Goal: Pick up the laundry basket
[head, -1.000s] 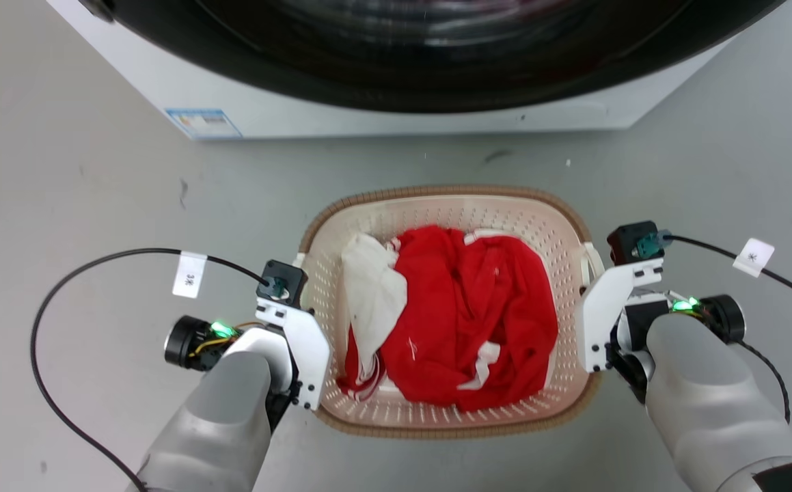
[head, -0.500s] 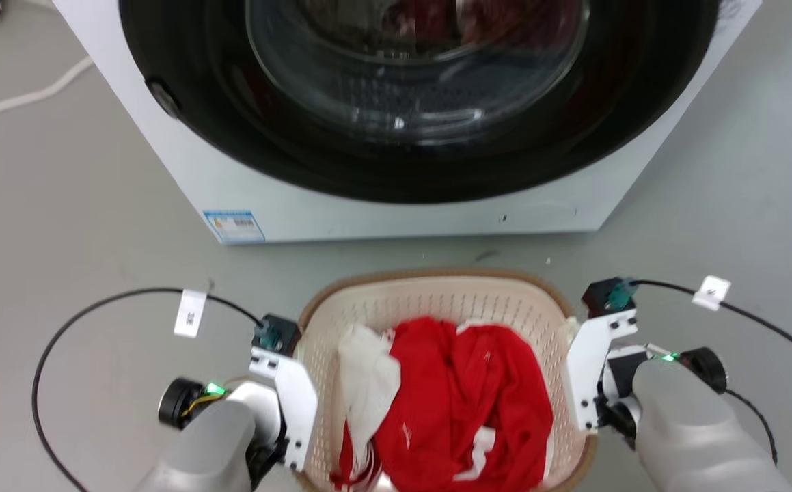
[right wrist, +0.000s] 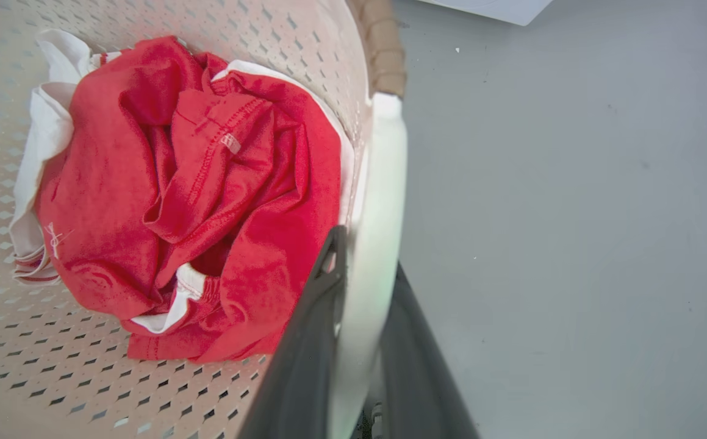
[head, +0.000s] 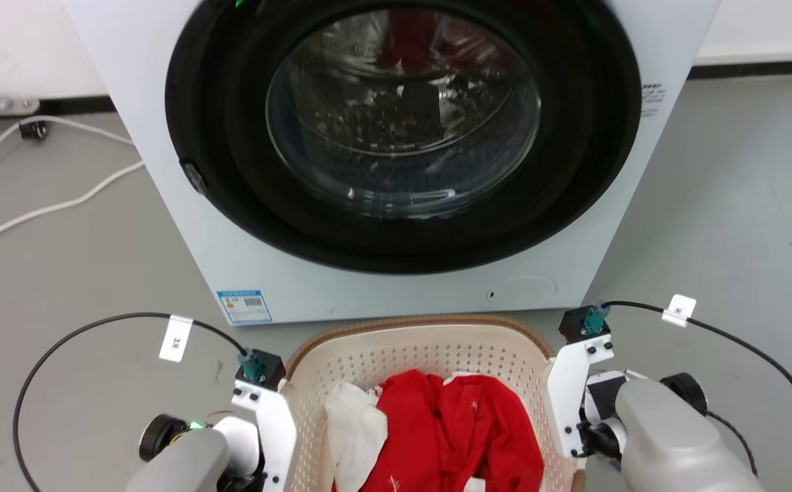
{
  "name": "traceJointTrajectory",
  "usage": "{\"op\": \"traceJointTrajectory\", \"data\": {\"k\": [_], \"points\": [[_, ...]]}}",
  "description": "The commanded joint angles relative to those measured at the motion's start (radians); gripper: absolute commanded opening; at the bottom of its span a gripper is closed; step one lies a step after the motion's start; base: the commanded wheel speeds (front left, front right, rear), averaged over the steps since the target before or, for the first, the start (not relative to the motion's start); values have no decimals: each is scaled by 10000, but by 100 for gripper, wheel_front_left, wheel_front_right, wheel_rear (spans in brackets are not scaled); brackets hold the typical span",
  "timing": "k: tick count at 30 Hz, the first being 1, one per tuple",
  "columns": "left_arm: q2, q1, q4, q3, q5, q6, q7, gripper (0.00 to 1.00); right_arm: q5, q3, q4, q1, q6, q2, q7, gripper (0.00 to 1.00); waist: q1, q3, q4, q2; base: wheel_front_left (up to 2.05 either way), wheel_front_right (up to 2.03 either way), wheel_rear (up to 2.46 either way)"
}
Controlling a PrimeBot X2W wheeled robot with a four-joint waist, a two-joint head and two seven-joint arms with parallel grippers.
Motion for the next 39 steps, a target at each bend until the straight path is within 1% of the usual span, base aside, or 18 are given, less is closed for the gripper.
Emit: {"op": "traceJointTrajectory", "data": {"k": [1,7,16,20,31,39], "points": [[215,225,-41,-181,-61,-45,80,0,86,130,-140,154,-3,-112,46,0,3,-258,-75,0,0,0,0],[460,536,-234,-570,-596,-45,86,0,431,477,-191,350,-3,-114,220,0,3,-587,-150,0,0,0,0],[727,820,-301,-1008,-939,-46,-141,0,675,589,44,584,-3,-133,112,0,3,-766,-148,0,0,0,0],[731,793,-239,-1154,-1043,-46,-202,0,814,669,10,585,-3,-134,61,0,3,-793,-131,0,0,0,0],[527,486,-99,-1477,-1223,-46,-326,0,1008,886,70,368,-3,-128,-82,0,3,-845,-67,0,0,0,0],[560,429,-146,-1744,-1420,-46,-271,0,1132,991,160,254,-3,-124,-231,0,3,-877,-18,0,0,0,0]]}}
